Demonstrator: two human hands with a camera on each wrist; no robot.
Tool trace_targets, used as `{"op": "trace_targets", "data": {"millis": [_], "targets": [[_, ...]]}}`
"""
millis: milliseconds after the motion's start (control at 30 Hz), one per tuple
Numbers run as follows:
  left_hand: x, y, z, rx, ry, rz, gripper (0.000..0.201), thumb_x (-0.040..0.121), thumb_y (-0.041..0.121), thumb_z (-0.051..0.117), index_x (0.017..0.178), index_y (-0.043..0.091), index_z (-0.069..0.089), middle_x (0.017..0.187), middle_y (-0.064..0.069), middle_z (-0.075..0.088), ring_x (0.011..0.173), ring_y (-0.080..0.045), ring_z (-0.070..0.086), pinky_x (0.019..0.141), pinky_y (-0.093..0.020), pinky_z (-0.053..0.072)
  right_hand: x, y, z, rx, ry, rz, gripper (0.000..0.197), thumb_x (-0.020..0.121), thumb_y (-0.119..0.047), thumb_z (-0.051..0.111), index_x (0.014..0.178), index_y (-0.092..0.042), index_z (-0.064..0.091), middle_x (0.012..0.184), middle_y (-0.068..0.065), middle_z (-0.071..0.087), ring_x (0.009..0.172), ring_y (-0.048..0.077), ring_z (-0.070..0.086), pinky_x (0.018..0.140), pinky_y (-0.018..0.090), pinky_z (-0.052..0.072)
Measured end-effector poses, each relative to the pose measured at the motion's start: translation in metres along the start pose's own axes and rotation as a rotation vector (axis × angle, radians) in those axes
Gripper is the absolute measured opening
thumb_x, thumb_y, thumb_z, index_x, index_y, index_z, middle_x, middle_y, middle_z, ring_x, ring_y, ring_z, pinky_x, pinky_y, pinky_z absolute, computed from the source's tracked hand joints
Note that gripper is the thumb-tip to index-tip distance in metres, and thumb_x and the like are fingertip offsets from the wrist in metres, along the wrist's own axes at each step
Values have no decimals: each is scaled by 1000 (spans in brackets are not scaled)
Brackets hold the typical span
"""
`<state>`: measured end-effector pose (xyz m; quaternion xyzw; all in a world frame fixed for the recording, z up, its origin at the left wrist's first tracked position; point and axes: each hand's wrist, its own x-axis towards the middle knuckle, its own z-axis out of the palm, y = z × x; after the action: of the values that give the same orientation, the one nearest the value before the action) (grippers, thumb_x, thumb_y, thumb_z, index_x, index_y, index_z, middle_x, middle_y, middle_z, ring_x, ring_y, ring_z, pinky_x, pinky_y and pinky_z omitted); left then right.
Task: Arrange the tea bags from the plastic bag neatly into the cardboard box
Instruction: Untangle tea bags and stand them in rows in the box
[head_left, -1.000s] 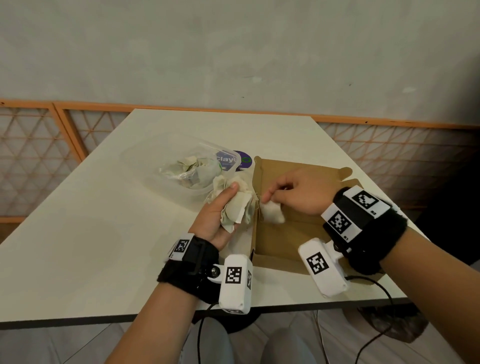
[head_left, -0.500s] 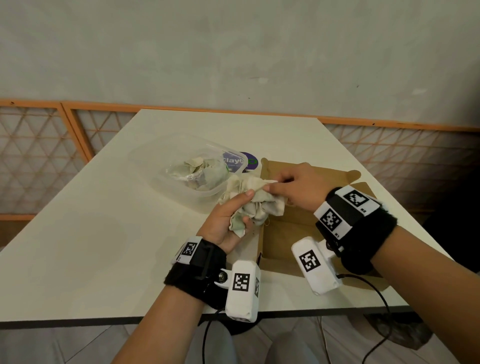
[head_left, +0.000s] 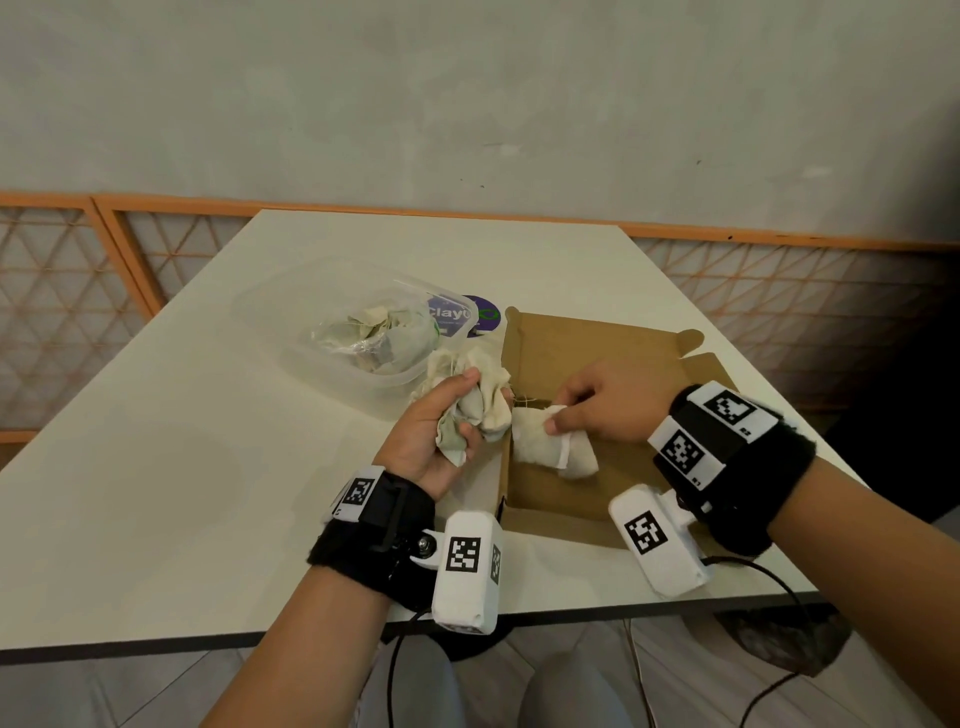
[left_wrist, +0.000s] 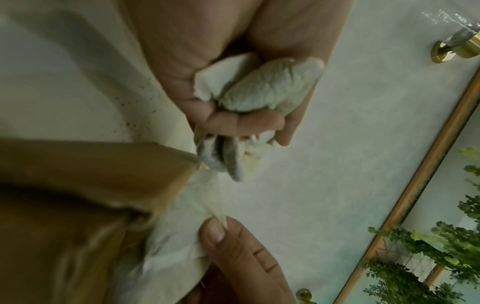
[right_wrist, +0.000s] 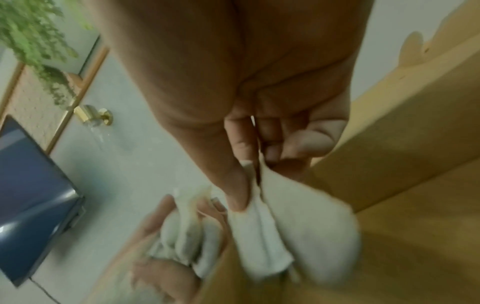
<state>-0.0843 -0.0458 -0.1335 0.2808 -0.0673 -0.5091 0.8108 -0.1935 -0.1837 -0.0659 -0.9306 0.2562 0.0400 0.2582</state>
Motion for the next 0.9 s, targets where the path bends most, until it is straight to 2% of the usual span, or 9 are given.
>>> {"op": "trace_targets", "data": {"millis": [167,233,300,400,533,600,733,800,900], "targets": [[2,-2,-1,62,75,48,16,74,18,63,89,11,65,81,-4,67,62,-7,62,36,-9,41,-1,-10,-17,203,-49,-33,15,82,-26,68,90,-13,70,69,-5,59,57,4,50,56,13,38],[2,-3,-1,76,57,46,24,75,20,63,97,11,63,84,-4,68,59,-7,62,37,-9,40,-3,-17,-21,383,-69,-81,2,81,-17,69,79,-17,69,70,0,59,60,11,50,55,16,38],[3,-3,-1,73,50,38,32,74,21,63,104,10,61,88,-5,66,58,-6,61,37,-8,40,-3,-21,-23,527,-80,-134,8,79,-11,69,74,-17,69,73,5,60,71,21,48,55,20,39],[3,-4,-2,35,59,36,37,70,20,63,105,9,63,90,-6,64,58,-5,58,37,-9,40,0,-26,-24,575,-90,-172,7,80,-8,68,76,-14,68,74,2,62,72,15,51,54,17,41],[2,-3,-2,-2,46,19,28,73,16,62,100,9,64,89,-4,65,58,-5,58,36,-9,39,5,-28,-23,352,-26,-142,2,80,-14,70,79,-12,70,69,-3,60,65,8,51,56,16,40],[2,-3,-2,-5,43,19,18,74,13,62,92,11,63,84,-2,64,55,-3,57,35,-9,37,7,-21,-22,143,9,-101,14,80,-19,71,85,-6,70,66,-3,58,58,7,48,56,16,40],[0,-3,1,-49,-1,-46,3,77,10,59,75,11,61,74,-6,64,62,-8,63,34,-9,37,6,-5,-19,-77,6,-15,24,79,-30,70,88,-8,70,76,4,63,73,16,54,74,31,43],[1,-3,1,-46,2,-57,5,76,11,59,72,11,60,74,-6,63,67,-10,64,34,-8,37,3,-4,-19,-89,-2,-26,23,80,-31,69,91,-11,71,84,7,66,78,15,54,77,30,42],[2,-3,0,-24,-2,-32,9,77,17,61,72,13,67,78,-6,64,73,-11,61,36,-7,38,0,-7,-22,24,-25,-77,25,80,-30,69,93,-8,71,82,4,64,73,12,52,73,28,40]]}}
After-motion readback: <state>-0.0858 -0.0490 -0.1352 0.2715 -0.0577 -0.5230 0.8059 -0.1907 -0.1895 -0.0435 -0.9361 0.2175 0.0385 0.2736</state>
